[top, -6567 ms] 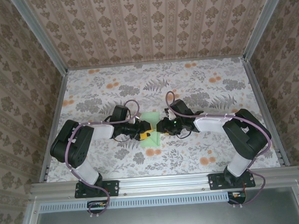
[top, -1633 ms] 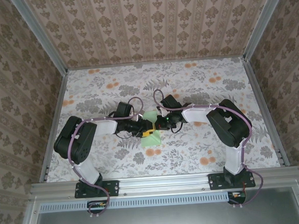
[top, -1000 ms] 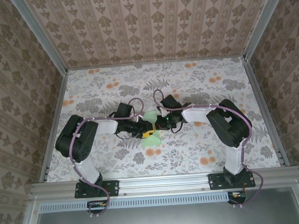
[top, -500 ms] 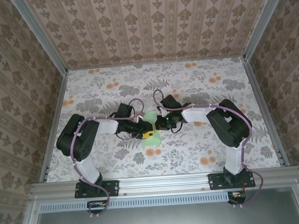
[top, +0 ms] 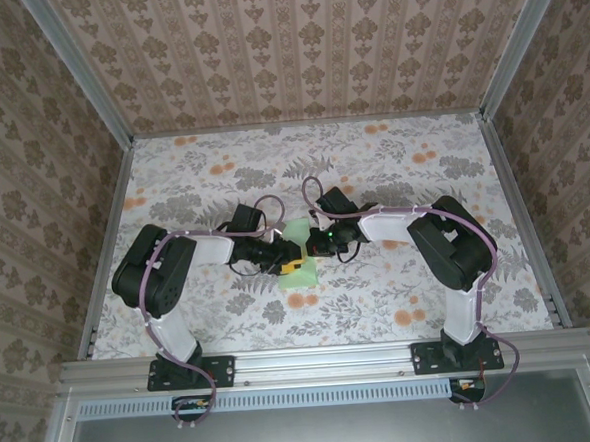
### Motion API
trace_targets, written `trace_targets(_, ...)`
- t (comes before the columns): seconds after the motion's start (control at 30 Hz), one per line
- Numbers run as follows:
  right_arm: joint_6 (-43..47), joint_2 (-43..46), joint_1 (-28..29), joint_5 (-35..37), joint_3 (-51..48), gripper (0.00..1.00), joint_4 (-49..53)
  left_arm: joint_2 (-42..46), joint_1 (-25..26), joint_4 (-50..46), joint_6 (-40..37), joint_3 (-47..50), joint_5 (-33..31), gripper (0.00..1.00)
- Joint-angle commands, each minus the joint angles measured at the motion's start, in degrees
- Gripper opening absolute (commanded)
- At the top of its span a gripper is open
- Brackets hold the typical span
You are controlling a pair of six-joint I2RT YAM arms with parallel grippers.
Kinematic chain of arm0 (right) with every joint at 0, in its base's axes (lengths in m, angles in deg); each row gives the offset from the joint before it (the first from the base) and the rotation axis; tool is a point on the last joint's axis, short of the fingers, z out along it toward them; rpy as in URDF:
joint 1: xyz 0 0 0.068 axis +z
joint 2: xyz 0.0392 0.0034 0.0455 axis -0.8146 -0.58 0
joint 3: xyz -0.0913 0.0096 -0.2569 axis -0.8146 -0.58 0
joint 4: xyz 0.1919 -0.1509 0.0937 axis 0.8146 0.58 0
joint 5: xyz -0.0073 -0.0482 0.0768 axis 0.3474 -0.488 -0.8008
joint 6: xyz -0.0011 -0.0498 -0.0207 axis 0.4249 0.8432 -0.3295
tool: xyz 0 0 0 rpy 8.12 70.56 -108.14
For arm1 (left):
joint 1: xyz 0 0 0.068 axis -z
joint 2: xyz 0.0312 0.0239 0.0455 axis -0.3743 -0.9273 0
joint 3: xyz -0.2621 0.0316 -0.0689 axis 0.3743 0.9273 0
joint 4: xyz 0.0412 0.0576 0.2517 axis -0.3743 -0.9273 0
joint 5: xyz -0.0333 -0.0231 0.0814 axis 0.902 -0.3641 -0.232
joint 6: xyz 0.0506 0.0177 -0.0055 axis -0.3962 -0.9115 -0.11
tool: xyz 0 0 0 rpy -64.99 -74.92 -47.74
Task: Fold a paper plane with a square sheet of paper (pick it up from the middle)
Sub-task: Fold the triangle a second time at the center of the table.
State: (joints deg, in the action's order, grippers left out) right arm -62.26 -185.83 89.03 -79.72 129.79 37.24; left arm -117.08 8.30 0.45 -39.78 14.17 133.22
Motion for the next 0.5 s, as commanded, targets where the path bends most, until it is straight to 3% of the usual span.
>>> trace_targets(0.0, 0.6, -0.2, -0.2, 1.5, 0.5, 0.01, 3.1, -1.1, -0.5, -3.8, -1.8, 0.1, -1.3, 0.32)
trace_targets(0.47, 0.3, 0.7, -0.2, 0.7, 0.8, 0.07, 3.7, -1.8, -0.4, -9.7, -1.1, -0.6, -5.0, 0.25)
